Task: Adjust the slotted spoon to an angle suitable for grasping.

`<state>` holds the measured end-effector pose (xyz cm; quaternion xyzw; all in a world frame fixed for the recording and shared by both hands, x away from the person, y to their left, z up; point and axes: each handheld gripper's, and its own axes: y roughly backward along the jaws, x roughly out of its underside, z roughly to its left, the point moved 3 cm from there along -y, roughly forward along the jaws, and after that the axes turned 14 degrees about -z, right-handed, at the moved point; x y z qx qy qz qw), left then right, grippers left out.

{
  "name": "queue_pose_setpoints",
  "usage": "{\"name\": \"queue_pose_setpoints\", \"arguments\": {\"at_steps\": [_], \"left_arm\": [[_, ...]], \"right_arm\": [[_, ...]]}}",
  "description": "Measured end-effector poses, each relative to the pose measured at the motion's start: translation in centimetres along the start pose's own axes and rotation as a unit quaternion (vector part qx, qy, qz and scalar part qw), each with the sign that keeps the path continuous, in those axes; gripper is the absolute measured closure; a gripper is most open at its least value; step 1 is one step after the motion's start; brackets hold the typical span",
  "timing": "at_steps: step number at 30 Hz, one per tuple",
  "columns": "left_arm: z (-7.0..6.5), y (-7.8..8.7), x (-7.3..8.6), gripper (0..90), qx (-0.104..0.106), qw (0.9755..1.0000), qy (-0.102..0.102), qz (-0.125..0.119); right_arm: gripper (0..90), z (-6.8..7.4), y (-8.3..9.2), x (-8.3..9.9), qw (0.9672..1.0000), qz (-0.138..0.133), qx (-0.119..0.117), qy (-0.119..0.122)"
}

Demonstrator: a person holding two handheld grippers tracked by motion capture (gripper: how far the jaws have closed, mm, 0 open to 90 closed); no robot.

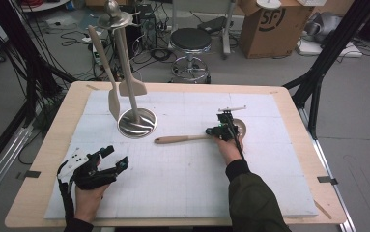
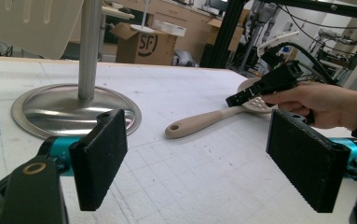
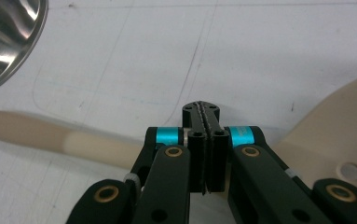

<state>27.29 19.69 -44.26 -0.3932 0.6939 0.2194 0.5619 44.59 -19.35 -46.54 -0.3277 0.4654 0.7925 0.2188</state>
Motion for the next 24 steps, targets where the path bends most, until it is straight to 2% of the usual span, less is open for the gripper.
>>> {"name": "queue_pose_setpoints", "arguments": {"at_steps": [4,9,15,24], "left_arm": [[0.0,0.0,0.0,20.9,0.000,1.0000,-0.001,0.000],[0.0,0.0,0.0,20.9,0.001,1.0000,-0.001,0.000],[-0.1,0.0,0.0,20.9,0.002,1.0000,-0.001,-0.001],[-0.1,0.0,0.0,21.0,0.002,1.0000,0.000,-0.001]], "right_arm": [[90.0,-0.2,0.4,0.3,1.0000,0.002,-0.004,-0.005],[90.0,-0.2,1.1,0.8,1.0000,0.004,-0.006,0.001],[90.0,-0.5,1.8,1.5,0.9997,0.001,-0.018,-0.016],[90.0,-0.3,2.5,2.1,0.9997,0.006,-0.024,-0.008]]}}
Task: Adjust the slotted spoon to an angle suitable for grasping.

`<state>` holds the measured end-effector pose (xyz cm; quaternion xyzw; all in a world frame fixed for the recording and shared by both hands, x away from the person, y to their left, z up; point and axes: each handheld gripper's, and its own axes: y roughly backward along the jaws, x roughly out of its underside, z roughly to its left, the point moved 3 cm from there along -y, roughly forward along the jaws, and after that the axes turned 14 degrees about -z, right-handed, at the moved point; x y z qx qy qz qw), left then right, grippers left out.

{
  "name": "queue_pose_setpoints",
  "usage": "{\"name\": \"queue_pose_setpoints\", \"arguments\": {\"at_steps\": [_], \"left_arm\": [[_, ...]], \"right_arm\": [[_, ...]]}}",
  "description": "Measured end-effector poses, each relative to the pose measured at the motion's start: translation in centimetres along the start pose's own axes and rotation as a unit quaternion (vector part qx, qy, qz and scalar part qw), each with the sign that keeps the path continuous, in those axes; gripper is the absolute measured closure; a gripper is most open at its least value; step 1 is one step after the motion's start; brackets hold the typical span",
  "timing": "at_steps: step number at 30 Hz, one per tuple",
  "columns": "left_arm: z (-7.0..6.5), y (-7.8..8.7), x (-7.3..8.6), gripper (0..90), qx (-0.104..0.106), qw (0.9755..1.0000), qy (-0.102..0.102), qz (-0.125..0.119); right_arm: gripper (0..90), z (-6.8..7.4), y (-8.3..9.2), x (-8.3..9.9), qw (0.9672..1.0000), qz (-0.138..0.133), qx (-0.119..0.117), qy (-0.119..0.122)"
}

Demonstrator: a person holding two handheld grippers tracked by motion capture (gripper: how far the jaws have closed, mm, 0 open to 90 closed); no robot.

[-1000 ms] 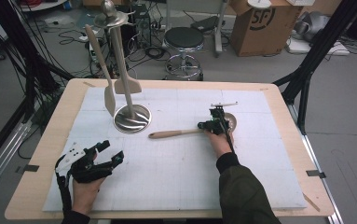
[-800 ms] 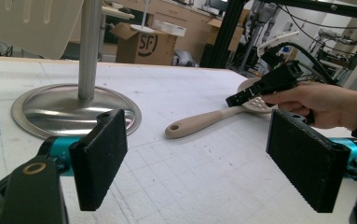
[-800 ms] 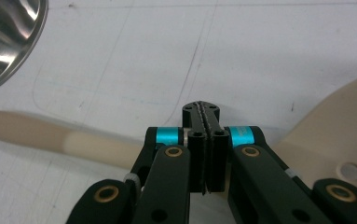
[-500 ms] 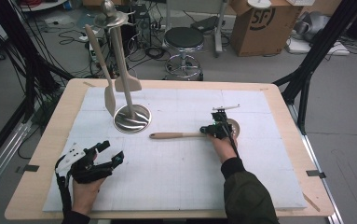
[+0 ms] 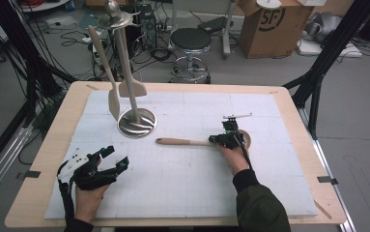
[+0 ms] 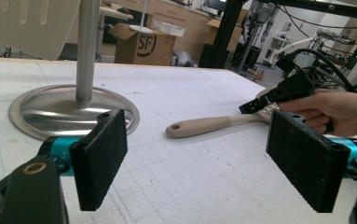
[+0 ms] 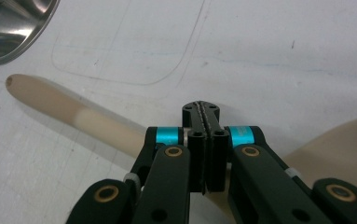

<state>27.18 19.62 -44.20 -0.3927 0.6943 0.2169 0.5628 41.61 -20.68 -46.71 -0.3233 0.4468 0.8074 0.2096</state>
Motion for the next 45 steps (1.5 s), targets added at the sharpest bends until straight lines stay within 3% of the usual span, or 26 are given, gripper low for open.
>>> {"name": "queue_pose_setpoints", "arguments": {"at_steps": [6,12,16,21,26,35,42,44,45], "left_arm": [[-0.1,-0.1,0.0,21.0,0.001,1.0000,0.000,0.000],[-0.1,-0.1,0.1,21.1,0.000,1.0000,-0.001,0.002],[-0.1,-0.1,0.1,21.1,0.001,1.0000,-0.001,0.003],[-0.1,-0.1,0.1,21.3,0.002,1.0000,-0.001,0.002],[-0.1,-0.1,0.1,21.3,0.003,1.0000,-0.001,0.002],[-0.2,-0.1,0.1,21.4,0.004,1.0000,-0.001,0.002],[-0.2,-0.1,0.1,21.4,0.004,1.0000,0.000,0.002],[-0.2,-0.1,0.1,21.4,0.004,1.0000,-0.001,0.002],[-0.2,-0.1,0.1,21.4,0.004,1.0000,-0.001,0.002]], "right_arm": [[90.0,-0.2,0.7,0.7,0.9999,-0.005,-0.010,-0.011],[90.0,0.2,1.2,1.1,0.9996,0.003,0.002,-0.027],[90.0,0.4,1.4,1.6,0.9993,-0.010,0.008,-0.035],[90.0,0.8,1.7,2.1,0.9993,-0.018,0.016,-0.029],[90.0,1.0,2.1,2.5,0.9991,-0.018,0.015,-0.037],[90.0,1.2,2.7,3.0,0.9963,-0.040,-0.005,-0.076],[90.0,2.5,2.8,3.0,0.9962,-0.055,-0.025,-0.063],[90.0,2.9,2.7,3.0,0.9953,-0.055,-0.051,-0.062],[90.0,3.2,2.7,3.1,0.9954,-0.054,-0.052,-0.059]]}}
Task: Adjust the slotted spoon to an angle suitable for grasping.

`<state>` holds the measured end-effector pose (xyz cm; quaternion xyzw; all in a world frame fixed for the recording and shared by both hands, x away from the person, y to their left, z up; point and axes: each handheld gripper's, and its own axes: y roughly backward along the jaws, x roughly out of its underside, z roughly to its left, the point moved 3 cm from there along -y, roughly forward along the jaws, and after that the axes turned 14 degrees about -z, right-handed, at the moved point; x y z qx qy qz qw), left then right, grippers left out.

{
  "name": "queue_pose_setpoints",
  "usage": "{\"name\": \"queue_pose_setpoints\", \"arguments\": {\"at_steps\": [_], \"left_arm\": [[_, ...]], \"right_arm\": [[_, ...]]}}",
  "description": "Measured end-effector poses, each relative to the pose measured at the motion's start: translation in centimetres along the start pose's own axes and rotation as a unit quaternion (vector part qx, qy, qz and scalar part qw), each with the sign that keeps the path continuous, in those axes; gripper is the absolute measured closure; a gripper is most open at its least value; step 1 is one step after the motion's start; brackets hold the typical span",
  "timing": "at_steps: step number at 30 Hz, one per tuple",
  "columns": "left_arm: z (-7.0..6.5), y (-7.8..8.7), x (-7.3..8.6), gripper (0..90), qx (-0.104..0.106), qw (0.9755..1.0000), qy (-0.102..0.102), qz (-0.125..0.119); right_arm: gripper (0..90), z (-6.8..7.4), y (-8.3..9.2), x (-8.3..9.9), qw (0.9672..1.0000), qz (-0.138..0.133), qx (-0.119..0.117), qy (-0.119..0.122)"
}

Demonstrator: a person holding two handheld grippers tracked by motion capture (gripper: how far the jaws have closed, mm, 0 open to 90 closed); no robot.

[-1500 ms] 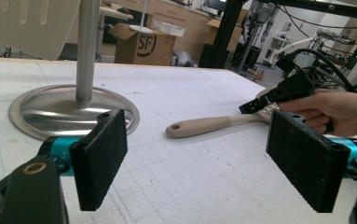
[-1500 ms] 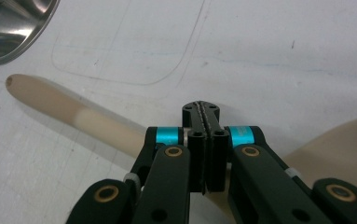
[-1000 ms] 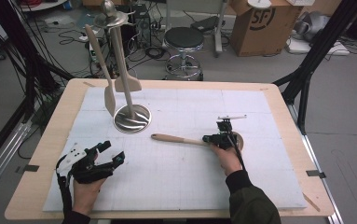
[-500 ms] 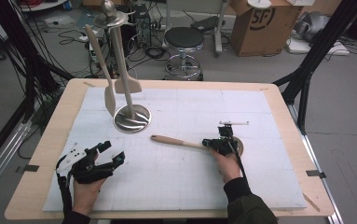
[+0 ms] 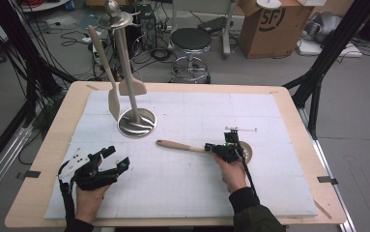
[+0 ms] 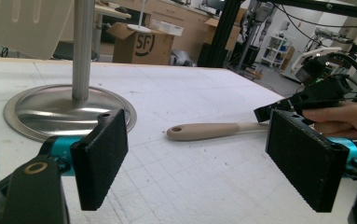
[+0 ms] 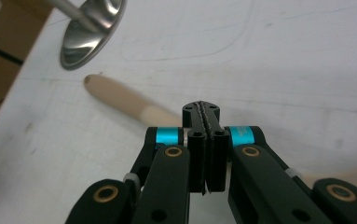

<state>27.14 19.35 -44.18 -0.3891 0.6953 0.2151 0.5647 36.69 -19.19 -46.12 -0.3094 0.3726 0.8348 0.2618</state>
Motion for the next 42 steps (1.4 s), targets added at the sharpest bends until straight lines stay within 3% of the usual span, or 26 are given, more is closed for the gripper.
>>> {"name": "queue_pose_setpoints", "arguments": {"at_steps": [5,12,15,21,29,42], "left_arm": [[0.0,0.0,0.0,21.4,0.000,1.0000,-0.001,0.002],[0.0,0.0,0.0,21.4,0.001,1.0000,-0.001,0.002],[0.0,0.0,0.0,21.4,0.001,1.0000,-0.001,0.001],[-0.1,0.0,0.0,21.4,0.000,1.0000,-0.001,0.000],[0.0,0.1,-0.1,21.5,0.000,1.0000,-0.001,-0.001],[0.1,0.0,0.0,21.5,-0.001,1.0000,0.000,-0.001]], "right_arm": [[90.0,1.7,-0.9,1.0,0.9987,0.023,-0.033,0.030],[90.0,3.7,-3.0,2.4,0.9955,0.060,-0.059,0.043],[90.0,4.5,-3.9,2.9,0.9933,0.071,-0.061,0.068],[90.0,5.8,-5.6,2.3,0.9913,0.081,-0.049,0.091],[90.0,6.0,-7.1,1.3,0.9908,0.085,-0.037,0.099],[90.0,4.8,-7.9,0.5,0.9957,0.060,-0.034,0.061]]}}
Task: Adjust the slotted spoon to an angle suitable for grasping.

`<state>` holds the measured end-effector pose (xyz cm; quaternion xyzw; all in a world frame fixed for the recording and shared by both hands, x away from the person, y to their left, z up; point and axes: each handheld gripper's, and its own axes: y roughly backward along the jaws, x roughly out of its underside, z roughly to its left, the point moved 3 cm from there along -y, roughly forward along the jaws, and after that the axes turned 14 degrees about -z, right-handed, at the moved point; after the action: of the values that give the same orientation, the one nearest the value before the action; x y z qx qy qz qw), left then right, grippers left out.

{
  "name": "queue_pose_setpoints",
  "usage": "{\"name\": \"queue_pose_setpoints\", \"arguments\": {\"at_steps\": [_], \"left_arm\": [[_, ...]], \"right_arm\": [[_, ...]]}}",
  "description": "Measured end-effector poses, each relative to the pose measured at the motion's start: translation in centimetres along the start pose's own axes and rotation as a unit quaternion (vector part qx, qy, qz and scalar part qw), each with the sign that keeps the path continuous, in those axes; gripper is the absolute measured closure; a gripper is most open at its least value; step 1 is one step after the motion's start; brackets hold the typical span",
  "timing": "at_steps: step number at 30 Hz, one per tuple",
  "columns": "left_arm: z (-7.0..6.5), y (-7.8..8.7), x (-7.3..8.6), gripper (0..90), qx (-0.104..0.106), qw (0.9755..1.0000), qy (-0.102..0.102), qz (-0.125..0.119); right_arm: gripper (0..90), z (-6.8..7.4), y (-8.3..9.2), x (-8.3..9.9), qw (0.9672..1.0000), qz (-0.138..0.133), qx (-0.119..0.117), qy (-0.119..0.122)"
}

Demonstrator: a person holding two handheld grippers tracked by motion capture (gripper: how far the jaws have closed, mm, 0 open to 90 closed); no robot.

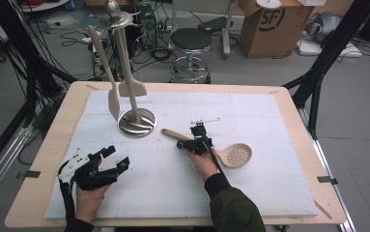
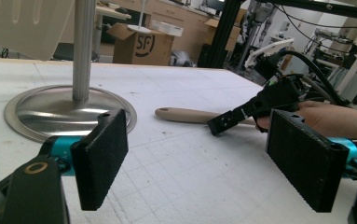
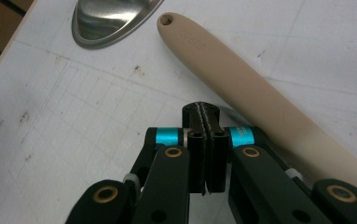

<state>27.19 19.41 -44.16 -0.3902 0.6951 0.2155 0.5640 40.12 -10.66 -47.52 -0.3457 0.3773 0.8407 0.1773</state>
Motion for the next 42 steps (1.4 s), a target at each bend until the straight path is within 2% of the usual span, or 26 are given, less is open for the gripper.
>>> {"name": "queue_pose_setpoints", "arguments": {"at_steps": [4,7,10,12,14,19,21,24,27,29,32,39,42], "left_arm": [[0.0,0.0,0.0,21.5,0.000,1.0000,0.000,0.000],[0.0,0.0,0.0,21.5,0.000,1.0000,0.001,-0.001],[0.0,0.0,0.0,21.5,0.000,1.0000,0.002,-0.002],[0.1,0.0,0.0,21.5,0.000,1.0000,0.001,0.000],[0.1,0.0,0.0,21.5,-0.001,1.0000,0.002,-0.002],[0.1,0.0,0.0,21.5,0.001,1.0000,0.001,-0.001],[0.0,0.0,0.0,21.5,0.001,1.0000,0.001,-0.001],[0.1,0.0,0.0,21.5,0.000,1.0000,0.002,-0.001],[0.2,0.0,0.0,21.5,-0.001,1.0000,0.002,-0.001],[0.2,0.0,0.0,21.5,-0.001,1.0000,0.002,-0.001],[0.2,0.0,0.0,21.5,-0.001,1.0000,0.002,-0.001],[0.0,-0.1,0.1,21.5,0.003,1.0000,0.000,0.002],[0.0,-0.1,0.1,21.5,0.002,1.0000,0.001,0.001]], "right_arm": [[90.0,-0.4,-0.1,-0.3,0.9999,-0.004,0.004,-0.013],[90.0,-0.5,-0.2,-0.6,0.9999,-0.006,0.012,-0.007],[90.0,-0.7,-0.4,-0.8,0.9999,-0.003,0.012,-0.011],[90.0,-0.7,-0.4,-1.0,0.9997,-0.007,0.021,-0.005],[90.0,-1.0,-0.5,-1.0,0.9997,-0.009,0.015,-0.016],[90.0,-1.1,-0.6,-1.1,0.9997,-0.011,0.017,-0.017],[90.0,-1.1,-0.6,-1.2,0.9995,-0.007,0.018,-0.025],[90.0,-1.2,-0.8,-1.6,0.9995,-0.012,0.027,-0.011],[90.0,-1.3,-0.7,-1.6,0.9995,-0.011,0.025,-0.018],[90.0,-1.1,-0.4,-1.7,0.9994,-0.014,0.015,-0.026],[90.0,-0.6,0.4,-2.2,0.9993,-0.027,-0.006,-0.024],[90.0,-1.0,2.5,-3.4,0.9990,-0.041,0.001,-0.018],[82.6,-1.3,3.4,-3.9,0.9989,-0.044,0.002,-0.013]]}}
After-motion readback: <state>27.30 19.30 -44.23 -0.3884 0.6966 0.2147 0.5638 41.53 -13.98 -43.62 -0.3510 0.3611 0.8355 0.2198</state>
